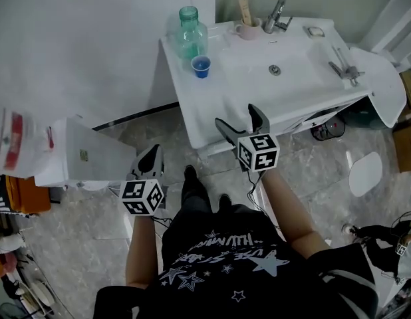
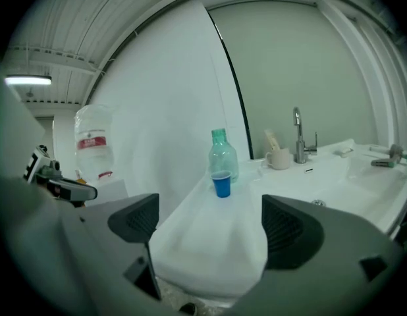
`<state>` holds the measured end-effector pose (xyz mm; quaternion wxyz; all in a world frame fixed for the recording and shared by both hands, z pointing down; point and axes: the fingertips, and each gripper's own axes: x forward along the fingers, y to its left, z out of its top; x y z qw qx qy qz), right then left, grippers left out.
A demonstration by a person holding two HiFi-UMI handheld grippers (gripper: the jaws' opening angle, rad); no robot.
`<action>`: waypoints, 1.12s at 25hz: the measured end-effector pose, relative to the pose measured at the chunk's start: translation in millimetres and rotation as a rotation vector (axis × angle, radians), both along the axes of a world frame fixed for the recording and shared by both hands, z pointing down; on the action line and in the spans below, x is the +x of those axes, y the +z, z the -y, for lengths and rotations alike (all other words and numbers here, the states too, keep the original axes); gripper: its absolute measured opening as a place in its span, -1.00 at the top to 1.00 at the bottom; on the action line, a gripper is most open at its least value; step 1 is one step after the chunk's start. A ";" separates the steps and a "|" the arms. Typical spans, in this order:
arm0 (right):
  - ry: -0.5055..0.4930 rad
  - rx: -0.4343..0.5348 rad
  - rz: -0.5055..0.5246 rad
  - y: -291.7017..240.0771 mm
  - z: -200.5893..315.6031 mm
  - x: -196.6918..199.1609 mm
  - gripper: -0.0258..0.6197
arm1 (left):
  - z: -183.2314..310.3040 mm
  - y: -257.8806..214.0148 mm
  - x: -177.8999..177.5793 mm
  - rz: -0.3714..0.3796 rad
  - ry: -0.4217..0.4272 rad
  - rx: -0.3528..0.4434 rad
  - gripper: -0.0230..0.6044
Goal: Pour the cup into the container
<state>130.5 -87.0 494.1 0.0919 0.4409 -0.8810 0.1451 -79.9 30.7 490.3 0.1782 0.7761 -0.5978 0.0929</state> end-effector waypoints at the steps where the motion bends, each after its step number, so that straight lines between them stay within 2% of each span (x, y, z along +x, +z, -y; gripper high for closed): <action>1: 0.004 -0.002 -0.003 0.7 10.7 -4.1 -0.55 | 11.8 0.6 -5.1 0.003 0.008 0.000 0.89; 9: 0.039 -0.021 -0.069 14.2 88.2 -37.8 -0.54 | 112.8 0.8 -39.5 -0.002 0.061 0.011 0.89; 14: 0.039 -0.030 -0.142 31.4 123.5 -59.6 -0.41 | 165.0 -0.1 -55.5 -0.008 0.083 0.015 0.89; 20: 0.051 -0.065 -0.181 54.5 147.6 -78.6 -0.33 | 201.3 7.3 -67.7 -0.024 0.120 -0.004 0.89; 28: 0.091 -0.085 -0.239 80.6 176.2 -91.5 -0.16 | 223.7 22.6 -83.6 -0.036 0.161 -0.033 0.89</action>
